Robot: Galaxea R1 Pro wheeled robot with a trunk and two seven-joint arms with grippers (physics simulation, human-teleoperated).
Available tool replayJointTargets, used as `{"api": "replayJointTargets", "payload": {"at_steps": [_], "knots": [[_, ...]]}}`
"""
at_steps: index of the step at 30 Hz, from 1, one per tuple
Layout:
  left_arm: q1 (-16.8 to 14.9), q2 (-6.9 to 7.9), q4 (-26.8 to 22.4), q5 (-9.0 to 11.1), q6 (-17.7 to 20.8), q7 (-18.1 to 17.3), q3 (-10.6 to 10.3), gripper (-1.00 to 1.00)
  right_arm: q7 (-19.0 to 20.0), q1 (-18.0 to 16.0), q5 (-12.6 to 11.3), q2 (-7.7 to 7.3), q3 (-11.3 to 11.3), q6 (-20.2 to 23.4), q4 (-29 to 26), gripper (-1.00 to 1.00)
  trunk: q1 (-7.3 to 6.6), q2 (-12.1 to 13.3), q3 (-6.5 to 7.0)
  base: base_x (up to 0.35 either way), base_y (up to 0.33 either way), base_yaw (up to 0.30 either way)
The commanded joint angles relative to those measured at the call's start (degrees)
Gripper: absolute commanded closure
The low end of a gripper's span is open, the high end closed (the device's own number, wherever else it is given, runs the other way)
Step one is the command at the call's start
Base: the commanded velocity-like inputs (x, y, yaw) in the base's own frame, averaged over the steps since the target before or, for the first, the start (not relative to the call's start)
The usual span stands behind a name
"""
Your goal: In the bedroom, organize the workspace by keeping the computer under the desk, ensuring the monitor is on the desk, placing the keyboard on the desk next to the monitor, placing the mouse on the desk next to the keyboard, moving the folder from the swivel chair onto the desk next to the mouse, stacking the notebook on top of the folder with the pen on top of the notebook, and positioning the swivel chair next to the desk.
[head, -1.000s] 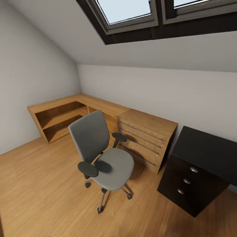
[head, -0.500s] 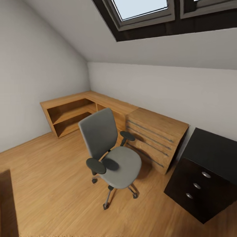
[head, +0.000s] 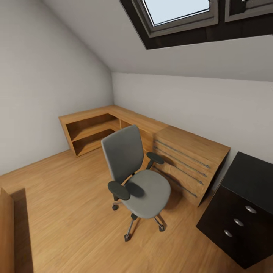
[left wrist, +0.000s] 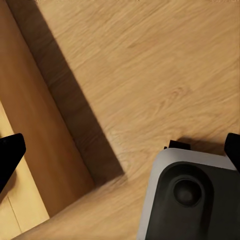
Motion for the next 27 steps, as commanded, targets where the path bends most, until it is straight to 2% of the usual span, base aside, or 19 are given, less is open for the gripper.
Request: {"api": "replayJointTargets", "payload": {"at_steps": [1, 6, 8, 11, 14, 19, 27], "knots": [[0.03, 0.04, -0.13, 0.41, -0.03, 0.32, -0.5, -1.0, -0.07, -0.02, -0.6, -0.01, 0.51, -0.3, 0.01, -1.0, 0.01, -0.04, 0.04, 0.0, 0.0, 0.017], [0.03, 0.04, -0.13, 0.39, -0.01, 0.32, -0.53, -1.0, -0.46, -0.02, -0.67, 0.0, 0.48, -0.64, 0.04, -1.0, 0.01, -0.04, 0.47, 0.0, 0.0, 0.076], [0.03, 0.04, -0.13, 0.39, -0.01, 0.32, -0.53, -1.0, -2.24, -0.02, -0.7, 0.0, 0.25, -0.71, -0.01, -1.0, 0.01, -0.04, 0.61, 0.0, 0.0, 0.161], [0.03, 0.04, -0.13, 0.39, 0.0, 0.32, -0.54, -1.0, -8.8, -0.02, -0.64, 0.06, -0.23, -0.89, -0.09, -1.0, 0.01, -0.04, 0.82, 0.0, 0.0, 0.192], [0.03, 0.04, -0.13, 0.39, 0.0, 0.32, -0.54, -1.0, -11.15, -0.02, -0.57, 0.12, -0.34, -0.93, -0.11, -1.0, 0.01, -0.04, 1.03, 0.0, 0.0, 0.192], [0.03, 0.04, -0.13, 0.39, -0.07, 0.32, -0.54, -1.0, -12.06, -0.02, -0.33, 0.28, -0.22, -0.95, -0.06, -1.0, 0.01, -0.04, 1.42, 0.0, 0.0, 0.133], [0.03, 0.04, -0.13, 0.39, -0.09, 0.32, -0.54, -1.0, -12.18, -0.02, -0.13, 0.35, -0.02, -0.88, 0.01, -1.0, 0.01, -0.04, 2.13, 0.0, 0.0, 0.024]]}}
